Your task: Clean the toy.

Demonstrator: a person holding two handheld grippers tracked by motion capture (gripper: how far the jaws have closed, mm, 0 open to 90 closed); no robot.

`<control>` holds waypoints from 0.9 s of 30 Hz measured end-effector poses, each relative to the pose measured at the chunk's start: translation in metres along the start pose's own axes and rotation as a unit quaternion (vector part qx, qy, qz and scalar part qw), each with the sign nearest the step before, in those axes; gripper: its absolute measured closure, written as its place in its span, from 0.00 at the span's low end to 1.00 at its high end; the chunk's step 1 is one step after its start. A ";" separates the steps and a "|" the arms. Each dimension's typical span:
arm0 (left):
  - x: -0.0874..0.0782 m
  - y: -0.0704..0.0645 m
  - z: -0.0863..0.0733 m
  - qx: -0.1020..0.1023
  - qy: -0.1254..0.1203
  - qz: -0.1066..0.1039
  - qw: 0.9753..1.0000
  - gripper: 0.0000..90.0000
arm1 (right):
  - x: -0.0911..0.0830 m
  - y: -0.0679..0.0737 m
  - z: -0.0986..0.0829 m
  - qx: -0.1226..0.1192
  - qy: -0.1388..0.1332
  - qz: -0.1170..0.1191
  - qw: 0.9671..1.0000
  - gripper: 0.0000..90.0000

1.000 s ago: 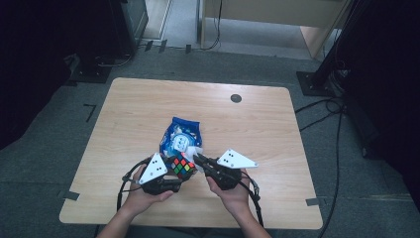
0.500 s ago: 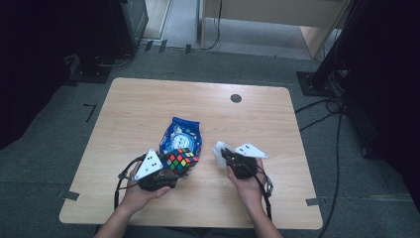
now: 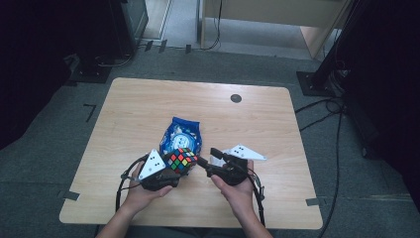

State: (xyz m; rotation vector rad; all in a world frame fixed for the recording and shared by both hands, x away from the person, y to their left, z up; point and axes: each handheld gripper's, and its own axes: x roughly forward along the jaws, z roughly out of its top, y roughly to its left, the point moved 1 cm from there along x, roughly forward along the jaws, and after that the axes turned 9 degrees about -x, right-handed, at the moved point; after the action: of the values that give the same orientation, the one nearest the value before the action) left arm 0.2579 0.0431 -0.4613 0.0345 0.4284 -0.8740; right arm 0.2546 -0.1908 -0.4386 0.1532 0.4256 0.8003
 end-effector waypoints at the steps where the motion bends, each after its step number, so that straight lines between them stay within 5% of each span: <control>1: 0.001 -0.002 0.000 0.004 0.000 0.001 1.000 0.38 | 0.003 0.003 0.000 0.004 0.003 0.004 1.000 0.32; 6: 0.003 -0.010 -0.001 0.017 -0.006 0.002 1.000 0.38 | 0.017 0.012 -0.005 0.050 0.028 0.015 0.998 0.31; 10: 0.003 -0.015 -0.001 0.031 -0.015 0.002 0.999 0.38 | 0.021 0.007 -0.010 0.111 0.030 0.038 0.993 0.36; 15: 0.006 -0.015 -0.003 0.021 -0.008 -0.009 1.000 0.38 | 0.020 0.005 -0.011 0.132 0.033 0.035 0.990 0.38; 22: 0.007 -0.011 -0.005 0.027 0.011 -0.032 0.999 0.35 | 0.013 0.004 -0.004 0.102 0.041 0.003 0.994 0.38; 25: 0.005 -0.008 -0.008 0.049 0.017 -0.036 0.998 0.34 | 0.002 -0.005 0.006 0.100 0.032 0.002 0.994 0.38; 27: 0.005 -0.005 -0.011 0.081 0.019 -0.017 0.996 0.36 | -0.004 -0.008 0.011 0.096 0.029 -0.001 0.995 0.38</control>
State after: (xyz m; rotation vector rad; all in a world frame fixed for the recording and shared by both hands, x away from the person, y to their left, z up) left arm 0.2526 0.0384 -0.4724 0.1933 0.3937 -0.9406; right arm 0.2621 -0.1985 -0.4294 0.3099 0.5585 0.7633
